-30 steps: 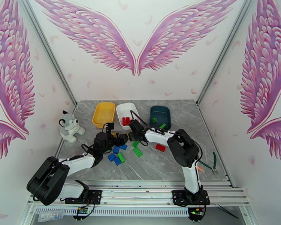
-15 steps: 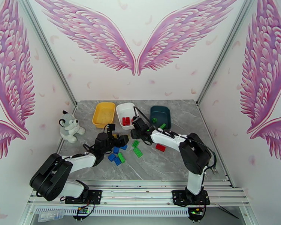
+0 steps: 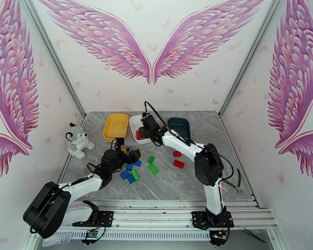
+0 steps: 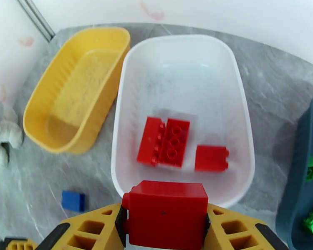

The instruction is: Sort the legos into containers by color

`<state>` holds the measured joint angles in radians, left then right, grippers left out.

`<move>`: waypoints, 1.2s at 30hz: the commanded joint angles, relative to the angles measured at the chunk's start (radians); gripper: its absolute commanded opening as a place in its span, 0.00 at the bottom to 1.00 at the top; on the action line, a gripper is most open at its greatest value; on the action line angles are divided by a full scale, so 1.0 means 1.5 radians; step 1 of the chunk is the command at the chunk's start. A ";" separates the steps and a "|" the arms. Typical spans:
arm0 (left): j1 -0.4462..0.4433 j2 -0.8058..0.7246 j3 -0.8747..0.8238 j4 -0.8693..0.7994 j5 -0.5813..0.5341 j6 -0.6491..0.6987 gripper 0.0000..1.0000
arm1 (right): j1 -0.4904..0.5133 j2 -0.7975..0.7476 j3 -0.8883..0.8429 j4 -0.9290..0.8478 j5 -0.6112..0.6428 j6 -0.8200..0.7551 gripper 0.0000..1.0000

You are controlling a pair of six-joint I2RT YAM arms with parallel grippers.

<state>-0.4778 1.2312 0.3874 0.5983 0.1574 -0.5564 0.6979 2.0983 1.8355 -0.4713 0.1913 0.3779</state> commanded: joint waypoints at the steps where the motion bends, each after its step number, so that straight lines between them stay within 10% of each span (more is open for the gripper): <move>1: 0.004 -0.036 -0.017 -0.047 -0.022 0.022 0.99 | -0.006 0.037 0.073 -0.064 0.014 0.005 0.62; 36: -0.179 0.225 0.148 0.007 -0.055 0.047 0.99 | -0.080 -0.469 -0.819 0.183 0.083 0.182 0.87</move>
<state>-0.7403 1.5513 0.5678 0.5755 0.0811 -0.4900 0.5842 1.4139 0.6437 -0.2558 0.3111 0.6048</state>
